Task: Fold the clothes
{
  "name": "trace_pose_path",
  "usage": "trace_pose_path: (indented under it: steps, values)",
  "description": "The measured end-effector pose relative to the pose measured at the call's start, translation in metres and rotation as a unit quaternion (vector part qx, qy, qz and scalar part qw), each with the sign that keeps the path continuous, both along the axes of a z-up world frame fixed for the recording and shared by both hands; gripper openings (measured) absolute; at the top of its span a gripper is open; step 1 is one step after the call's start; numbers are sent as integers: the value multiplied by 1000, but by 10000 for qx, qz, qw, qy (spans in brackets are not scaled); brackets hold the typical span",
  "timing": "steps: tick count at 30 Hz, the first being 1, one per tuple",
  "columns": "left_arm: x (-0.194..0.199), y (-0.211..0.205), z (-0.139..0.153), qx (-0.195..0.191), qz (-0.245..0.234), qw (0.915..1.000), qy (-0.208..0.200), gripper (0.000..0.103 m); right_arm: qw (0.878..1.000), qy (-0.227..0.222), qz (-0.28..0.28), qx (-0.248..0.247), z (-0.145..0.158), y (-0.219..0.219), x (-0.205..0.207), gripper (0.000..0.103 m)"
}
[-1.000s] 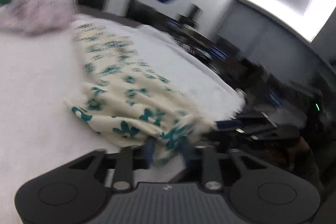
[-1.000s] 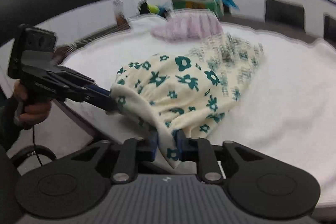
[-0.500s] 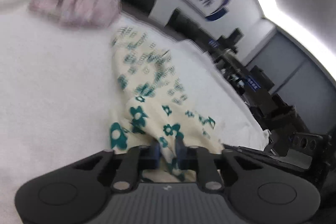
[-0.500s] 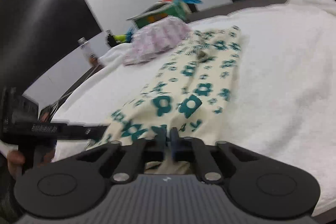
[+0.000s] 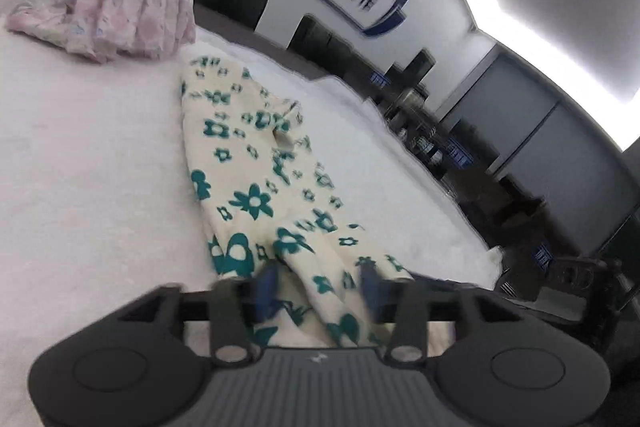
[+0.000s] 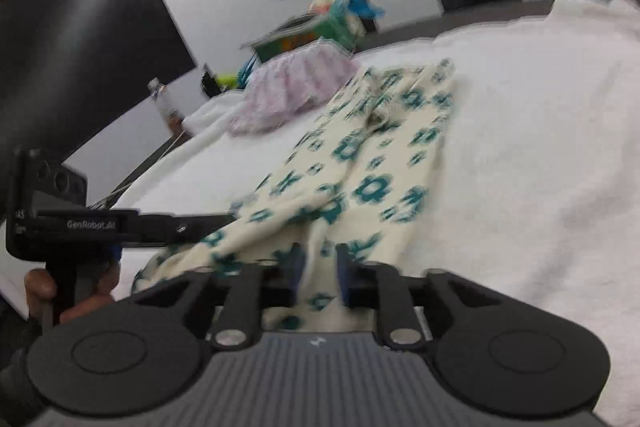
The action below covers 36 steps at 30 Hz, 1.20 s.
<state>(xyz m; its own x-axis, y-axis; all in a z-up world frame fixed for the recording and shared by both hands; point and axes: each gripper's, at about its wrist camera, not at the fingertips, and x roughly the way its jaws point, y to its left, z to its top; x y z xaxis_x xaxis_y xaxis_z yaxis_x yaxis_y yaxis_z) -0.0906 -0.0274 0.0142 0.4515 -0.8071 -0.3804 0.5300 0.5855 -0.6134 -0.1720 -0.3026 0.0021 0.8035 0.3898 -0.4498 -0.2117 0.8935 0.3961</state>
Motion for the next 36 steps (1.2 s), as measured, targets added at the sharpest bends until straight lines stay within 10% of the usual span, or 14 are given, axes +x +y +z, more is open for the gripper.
trace_pose_path:
  steps: [4, 10, 14, 17, 22, 26, 30, 36]
  values:
    - [-37, 32, 7, -110, -421, 9963, -745, 73, 9992, -392, -9, -101, 10, -16, -32, 46]
    - [-73, 16, 4, 968, -784, 9835, -1309, 70, 9882, -762, 1001, -876, -1, -1, -69, 49]
    - [-72, -8, 1, 1774, -1070, 9639, -1674, 4, 9775, -847, 1354, -1380, -18, 15, -70, 42]
    - [-74, -7, 8, 2026, -1352, 9506, -1924, 1, 9694, -1011, 1517, -1645, -20, 19, -69, 10]
    - [-92, 3, 27, 2309, -1769, 9283, -2317, 1, 9424, -1611, 1872, -2257, 21, 22, -96, 9]
    - [-92, 10, 7, 2208, -1856, 9378, -1932, 11, 9421, -1272, 2103, -2284, 18, 22, -98, 14]
    - [-91, 34, 8, 1527, -1542, 9601, -1765, 70, 9532, -1055, 2060, -1945, 13, 14, -99, 48]
    - [-48, 45, 25, 290, -433, 9967, -620, 77, 9936, -869, 493, -531, 28, -28, -73, 63]
